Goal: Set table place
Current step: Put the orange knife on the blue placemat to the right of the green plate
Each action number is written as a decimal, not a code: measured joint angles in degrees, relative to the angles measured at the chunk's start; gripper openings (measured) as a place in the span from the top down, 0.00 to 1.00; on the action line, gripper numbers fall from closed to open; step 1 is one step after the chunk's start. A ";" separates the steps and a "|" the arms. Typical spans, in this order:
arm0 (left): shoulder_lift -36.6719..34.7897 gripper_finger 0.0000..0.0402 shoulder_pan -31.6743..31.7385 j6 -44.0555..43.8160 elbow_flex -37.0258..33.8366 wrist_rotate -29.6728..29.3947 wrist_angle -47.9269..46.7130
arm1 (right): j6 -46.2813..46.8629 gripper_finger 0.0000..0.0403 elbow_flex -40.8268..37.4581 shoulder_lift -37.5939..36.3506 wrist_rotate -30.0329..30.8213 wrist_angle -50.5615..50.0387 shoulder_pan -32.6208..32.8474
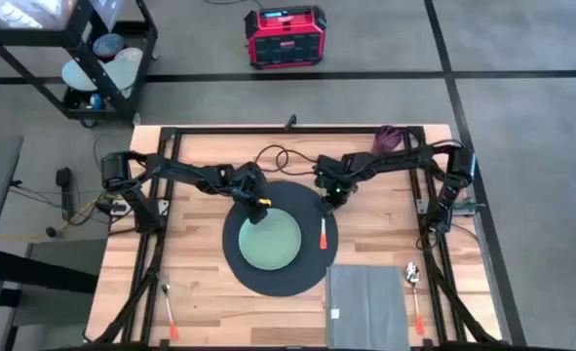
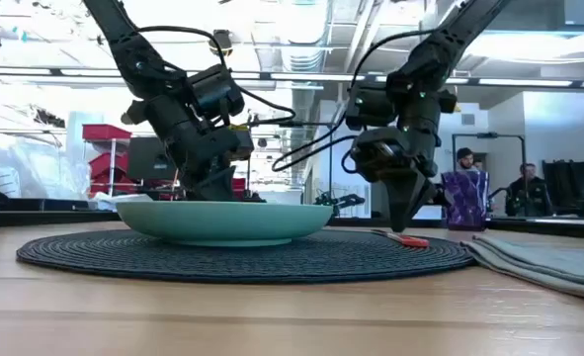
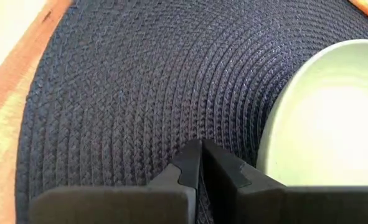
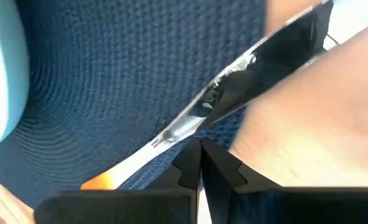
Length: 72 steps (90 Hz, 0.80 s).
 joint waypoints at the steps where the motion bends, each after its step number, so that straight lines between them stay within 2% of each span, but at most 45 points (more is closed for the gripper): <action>1: 0.00 1.00 0.00 0.00 0.00 0.00 0.00 | 0.00 1.00 0.06 0.00 0.00 -0.03 0.07; 32: 4.21 1.00 -0.29 0.80 0.40 1.69 2.39 | -0.04 1.00 0.97 0.01 -0.33 -0.36 0.24; 52: 4.33 1.00 -0.29 4.28 0.37 1.99 -2.09 | -0.10 1.00 0.97 -0.03 -0.54 -0.89 0.28; 72: 4.39 1.00 -0.29 2.99 0.31 1.97 -2.36 | -2.45 1.00 0.97 -0.07 -0.44 -2.80 -0.52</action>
